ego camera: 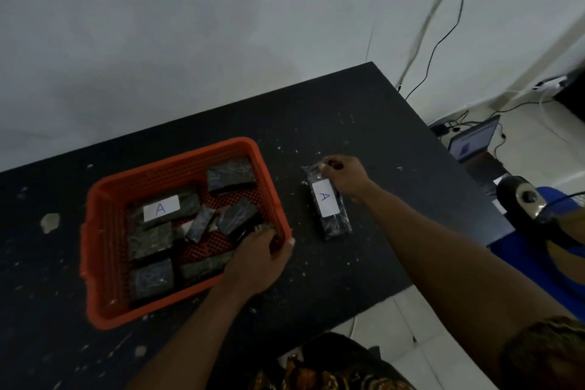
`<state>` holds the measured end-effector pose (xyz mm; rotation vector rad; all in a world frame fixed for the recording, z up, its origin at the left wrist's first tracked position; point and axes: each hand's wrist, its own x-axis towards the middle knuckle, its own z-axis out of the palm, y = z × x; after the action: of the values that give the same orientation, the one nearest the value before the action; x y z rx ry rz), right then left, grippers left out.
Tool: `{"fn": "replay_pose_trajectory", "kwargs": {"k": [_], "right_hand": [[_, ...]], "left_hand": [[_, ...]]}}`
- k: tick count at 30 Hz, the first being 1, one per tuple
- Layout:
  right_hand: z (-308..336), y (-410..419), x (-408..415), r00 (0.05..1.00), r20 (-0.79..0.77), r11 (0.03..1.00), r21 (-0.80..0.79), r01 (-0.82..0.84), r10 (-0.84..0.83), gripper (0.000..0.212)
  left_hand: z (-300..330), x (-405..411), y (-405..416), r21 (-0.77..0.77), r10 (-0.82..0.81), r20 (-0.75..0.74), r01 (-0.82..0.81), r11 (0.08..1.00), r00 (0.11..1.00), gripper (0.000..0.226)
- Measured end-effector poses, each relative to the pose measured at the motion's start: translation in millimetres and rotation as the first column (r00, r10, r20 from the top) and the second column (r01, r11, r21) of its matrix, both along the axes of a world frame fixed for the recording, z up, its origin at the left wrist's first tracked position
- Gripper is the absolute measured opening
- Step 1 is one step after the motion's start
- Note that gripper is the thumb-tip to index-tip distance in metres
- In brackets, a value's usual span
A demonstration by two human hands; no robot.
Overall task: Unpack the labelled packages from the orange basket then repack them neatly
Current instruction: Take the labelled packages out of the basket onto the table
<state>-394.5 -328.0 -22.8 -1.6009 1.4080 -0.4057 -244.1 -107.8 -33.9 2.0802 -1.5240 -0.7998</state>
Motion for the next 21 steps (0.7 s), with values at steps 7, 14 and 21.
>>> {"fn": "replay_pose_trajectory", "kwargs": {"k": [7, 14, 21], "right_hand": [[-23.3, 4.6, 13.6, 0.986, -0.154, 0.998, 0.013, -0.063, 0.064, 0.029], [-19.5, 6.1, 29.6, 0.963, -0.260, 0.994, -0.052, -0.093, 0.076, 0.033], [32.4, 41.7, 96.1, 0.978, 0.044, 0.881, -0.444, -0.164, 0.205, 0.021]], "left_hand": [[4.5, 0.6, 1.0, 0.049, -0.010, 0.012, 0.010, 0.999, 1.000, 0.044], [9.8, 3.7, 8.0, 0.029, -0.045, 0.050, 0.043, 0.999, 0.998, 0.047], [14.5, 23.9, 36.0, -0.066, -0.017, 0.107, 0.024, 0.998, 0.994, 0.034]]}}
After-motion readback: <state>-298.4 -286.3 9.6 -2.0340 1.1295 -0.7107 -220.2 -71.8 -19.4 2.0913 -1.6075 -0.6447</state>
